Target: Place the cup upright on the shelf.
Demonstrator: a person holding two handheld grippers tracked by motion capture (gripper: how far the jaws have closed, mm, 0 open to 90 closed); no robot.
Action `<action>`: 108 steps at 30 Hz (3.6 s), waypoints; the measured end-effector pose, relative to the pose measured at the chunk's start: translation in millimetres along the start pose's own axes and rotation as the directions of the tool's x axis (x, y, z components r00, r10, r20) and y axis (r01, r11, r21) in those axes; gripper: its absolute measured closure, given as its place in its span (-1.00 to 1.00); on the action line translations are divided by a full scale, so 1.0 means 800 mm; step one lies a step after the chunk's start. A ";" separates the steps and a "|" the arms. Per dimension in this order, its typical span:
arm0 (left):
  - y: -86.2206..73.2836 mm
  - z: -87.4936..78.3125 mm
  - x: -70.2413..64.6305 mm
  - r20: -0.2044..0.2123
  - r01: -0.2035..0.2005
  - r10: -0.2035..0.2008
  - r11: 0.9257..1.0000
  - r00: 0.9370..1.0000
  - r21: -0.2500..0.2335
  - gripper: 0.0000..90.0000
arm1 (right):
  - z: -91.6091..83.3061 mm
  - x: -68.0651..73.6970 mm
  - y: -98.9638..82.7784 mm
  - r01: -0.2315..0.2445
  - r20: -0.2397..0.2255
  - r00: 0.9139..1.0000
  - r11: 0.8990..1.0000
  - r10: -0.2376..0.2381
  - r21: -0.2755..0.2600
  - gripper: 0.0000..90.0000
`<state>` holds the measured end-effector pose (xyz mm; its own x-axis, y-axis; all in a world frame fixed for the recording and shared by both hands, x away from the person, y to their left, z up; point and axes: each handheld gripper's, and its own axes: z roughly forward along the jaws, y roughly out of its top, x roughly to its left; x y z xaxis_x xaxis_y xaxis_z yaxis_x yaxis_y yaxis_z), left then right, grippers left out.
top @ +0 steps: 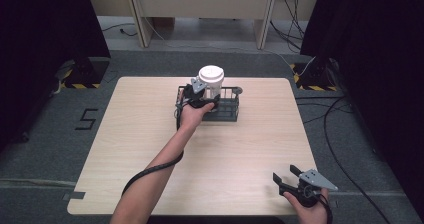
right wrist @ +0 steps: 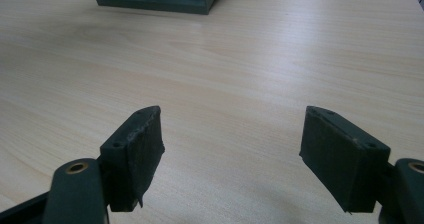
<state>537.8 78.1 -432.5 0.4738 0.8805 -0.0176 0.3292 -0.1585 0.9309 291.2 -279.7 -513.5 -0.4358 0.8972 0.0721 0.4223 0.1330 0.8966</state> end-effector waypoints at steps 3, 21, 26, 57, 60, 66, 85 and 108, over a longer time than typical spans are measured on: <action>-0.002 -0.010 0.001 0.014 -0.005 0.005 1.000 1.000 -0.006 -0.68 | 0.000 0.000 0.000 0.001 0.001 1.000 1.000 -0.001 0.001 -0.44; -0.018 -0.066 0.018 0.029 -0.056 0.057 0.998 0.998 -0.018 -0.68 | 0.000 0.001 0.000 0.001 0.005 1.000 1.000 -0.001 0.005 -0.44; -0.023 -0.082 0.021 0.034 -0.059 0.060 0.998 0.998 -0.029 -0.68 | 0.000 0.002 0.000 0.002 0.007 1.000 1.000 -0.002 0.006 -0.44; -0.064 -0.168 0.052 0.013 -0.064 0.064 0.997 0.998 -0.046 -0.68 | 0.001 0.002 0.000 0.004 0.014 1.000 1.000 -0.004 0.009 -0.43; -0.070 -0.177 0.055 0.012 -0.062 0.062 0.997 0.998 -0.048 -0.68 | 0.001 0.002 0.000 0.004 0.017 1.000 1.000 -0.004 0.010 -0.43; -0.086 -0.199 0.065 -0.001 -0.055 0.054 0.997 0.999 -0.050 -0.68 | 0.000 0.003 0.000 0.006 0.020 1.000 1.000 -0.006 0.006 -0.43; -0.148 -0.272 0.097 -0.098 -0.033 0.030 0.999 0.995 -0.031 -0.67 | -0.001 0.004 -0.001 0.007 0.022 1.000 1.000 -0.007 0.000 -0.43; -0.198 -0.322 0.138 -0.195 0.036 -0.034 0.999 0.980 0.005 -0.67 | -0.001 0.003 -0.001 0.013 0.023 1.000 1.000 -0.013 -0.006 -0.43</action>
<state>327.4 315.3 -487.5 0.2942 0.9555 0.0220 0.3503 -0.1292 0.9277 289.0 -277.8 -513.4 -0.4225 0.9050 0.0504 0.4116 0.1420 0.9002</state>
